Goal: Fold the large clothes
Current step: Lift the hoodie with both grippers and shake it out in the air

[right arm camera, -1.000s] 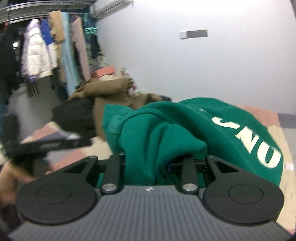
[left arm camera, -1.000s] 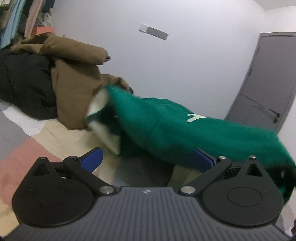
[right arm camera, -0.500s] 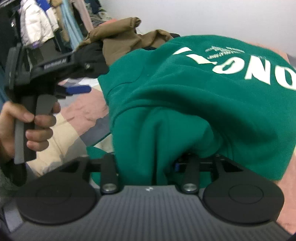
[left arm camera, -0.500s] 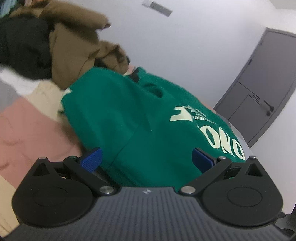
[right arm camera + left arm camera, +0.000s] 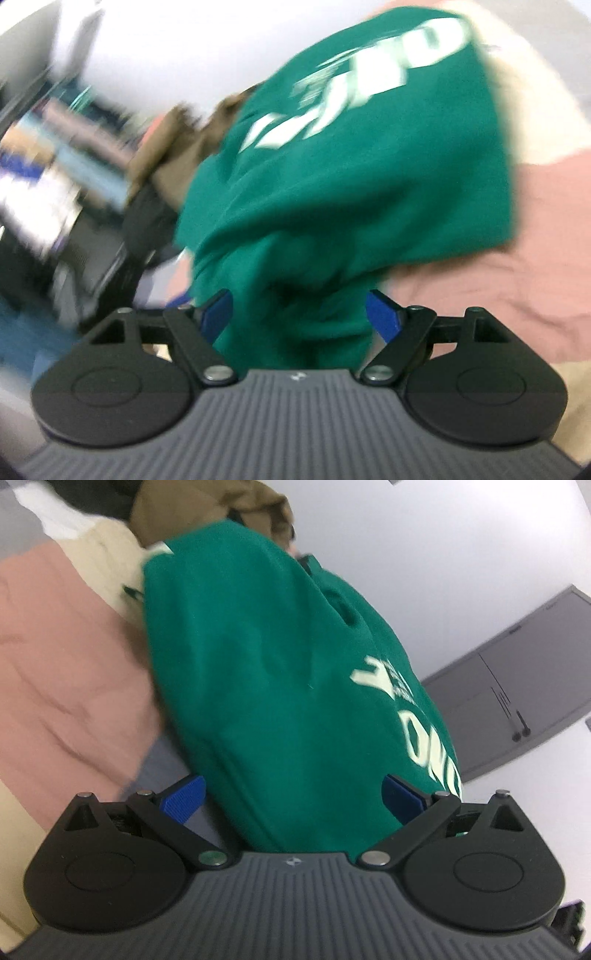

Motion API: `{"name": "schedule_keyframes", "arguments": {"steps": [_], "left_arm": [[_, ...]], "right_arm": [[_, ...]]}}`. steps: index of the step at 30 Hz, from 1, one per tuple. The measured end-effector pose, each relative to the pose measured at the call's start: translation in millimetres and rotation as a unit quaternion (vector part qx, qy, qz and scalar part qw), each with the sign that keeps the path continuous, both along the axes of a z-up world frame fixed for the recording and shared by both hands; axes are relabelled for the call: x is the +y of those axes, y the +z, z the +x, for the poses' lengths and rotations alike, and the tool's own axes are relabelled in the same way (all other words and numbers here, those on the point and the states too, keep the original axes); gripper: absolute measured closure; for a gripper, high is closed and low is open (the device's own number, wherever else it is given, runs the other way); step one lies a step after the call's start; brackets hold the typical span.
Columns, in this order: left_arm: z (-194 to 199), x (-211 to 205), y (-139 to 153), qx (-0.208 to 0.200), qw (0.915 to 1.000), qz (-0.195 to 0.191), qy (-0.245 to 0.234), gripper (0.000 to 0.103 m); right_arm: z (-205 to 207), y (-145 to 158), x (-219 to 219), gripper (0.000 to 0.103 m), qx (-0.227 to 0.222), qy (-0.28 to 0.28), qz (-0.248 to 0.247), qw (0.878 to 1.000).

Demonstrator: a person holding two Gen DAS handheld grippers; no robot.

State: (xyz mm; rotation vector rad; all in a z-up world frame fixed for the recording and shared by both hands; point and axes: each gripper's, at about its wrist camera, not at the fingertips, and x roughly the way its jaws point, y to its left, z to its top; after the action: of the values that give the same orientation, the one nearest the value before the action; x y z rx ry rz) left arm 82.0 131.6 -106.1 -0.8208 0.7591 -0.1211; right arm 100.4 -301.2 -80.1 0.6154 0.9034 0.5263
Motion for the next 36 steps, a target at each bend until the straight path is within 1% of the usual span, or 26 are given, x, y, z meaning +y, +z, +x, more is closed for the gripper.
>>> {"name": "schedule_keyframes", "arguments": {"steps": [1, 4, 6, 7, 8, 10, 11, 12, 13, 14, 15, 16, 17, 18, 19, 22, 24, 26, 28, 29, 30, 32, 34, 36], "left_arm": [[1, -4, -1, 0.001, 0.9999, -0.007, -0.008, 0.001], [4, -17, -6, 0.017, 0.9985, -0.044, -0.029, 0.004], [8, -21, -10, 0.024, 0.9969, -0.069, -0.030, 0.005], [11, -22, -11, 0.029, 0.9964, -0.075, -0.028, 0.006], [13, -23, -13, 0.032, 0.9960, -0.079, -0.027, 0.008], [17, -24, -15, 0.040, 0.9955, -0.082, -0.025, 0.016], [16, -23, -17, 0.044, 0.9955, -0.080, -0.022, 0.019], [17, -22, -19, 0.048, 0.9954, -0.080, -0.019, 0.027], [17, -22, -21, 0.053, 0.9953, -0.079, -0.017, 0.036], [17, -21, -22, 0.057, 0.9953, -0.078, -0.015, 0.041], [18, -19, -25, 0.061, 0.9951, -0.076, -0.013, 0.051], [20, -19, -28, 0.066, 0.9951, -0.072, -0.011, 0.065], [20, -17, -30, 0.071, 0.9950, -0.070, -0.006, 0.072], [20, -15, -30, 0.074, 0.9948, -0.070, -0.003, 0.081], [20, -14, -30, 0.072, 0.9947, -0.073, 0.000, 0.086], [19, -10, -22, 0.051, 0.9963, -0.069, 0.007, 0.091], [16, -7, -11, 0.024, 0.9974, -0.067, 0.012, 0.092], [16, -1, 4, -0.008, 0.9973, -0.071, 0.016, 0.093], [19, 5, 20, -0.041, 0.9968, -0.064, 0.023, 0.094], [22, 7, 28, -0.057, 0.9964, -0.057, 0.027, 0.094], [26, 9, 34, -0.063, 0.9963, -0.051, 0.029, 0.094], [32, 9, 39, -0.067, 0.9967, -0.036, 0.029, 0.094], [40, 3, 36, -0.060, 0.9977, -0.008, 0.032, 0.094], [50, -1, 26, -0.038, 0.9986, 0.018, 0.031, 0.094]], "right_arm": [[3, -4, -9, 0.020, 0.014, -0.029, 0.008, 0.999], [14, -23, -23, 0.020, 0.052, -0.084, 0.029, 0.995], [21, -36, -25, 0.020, 0.063, -0.115, 0.021, 0.991], [26, -41, -23, 0.020, 0.065, -0.124, 0.032, 0.990], [35, -49, -20, 0.020, 0.071, -0.124, 0.052, 0.988], [46, -56, -15, 0.021, 0.074, -0.137, 0.063, 0.986], [51, -59, -13, 0.021, 0.069, -0.141, 0.066, 0.985], [55, -60, -11, 0.029, 0.059, -0.142, 0.068, 0.986], [55, -60, -16, 0.041, 0.052, -0.142, 0.069, 0.986], [57, -57, -15, 0.050, 0.041, -0.142, 0.066, 0.987], [57, -55, -16, 0.069, 0.031, -0.143, 0.061, 0.987], [57, -50, -16, 0.084, 0.019, -0.144, 0.052, 0.988], [57, -43, -16, 0.090, 0.004, -0.145, 0.041, 0.989], [55, -36, -17, 0.092, -0.017, -0.146, 0.032, 0.989], [51, -25, -17, 0.094, -0.043, -0.147, 0.024, 0.988], [53, -2, -22, 0.095, -0.095, -0.144, 0.022, 0.985], [50, 19, -26, 0.095, -0.140, -0.144, 0.019, 0.980], [49, 36, -31, 0.096, -0.170, -0.143, 0.010, 0.975], [56, 50, -37, 0.096, -0.187, -0.147, -0.005, 0.971], [61, 55, -40, 0.096, -0.190, -0.153, -0.012, 0.970], [67, 57, -43, 0.096, -0.190, -0.158, -0.018, 0.969], [84, 53, -46, 0.096, -0.180, -0.165, -0.026, 0.969], [107, 35, -42, 0.096, -0.141, -0.162, -0.039, 0.976], [123, 15, -34, 0.096, -0.107, -0.156, -0.059, 0.980]]}}
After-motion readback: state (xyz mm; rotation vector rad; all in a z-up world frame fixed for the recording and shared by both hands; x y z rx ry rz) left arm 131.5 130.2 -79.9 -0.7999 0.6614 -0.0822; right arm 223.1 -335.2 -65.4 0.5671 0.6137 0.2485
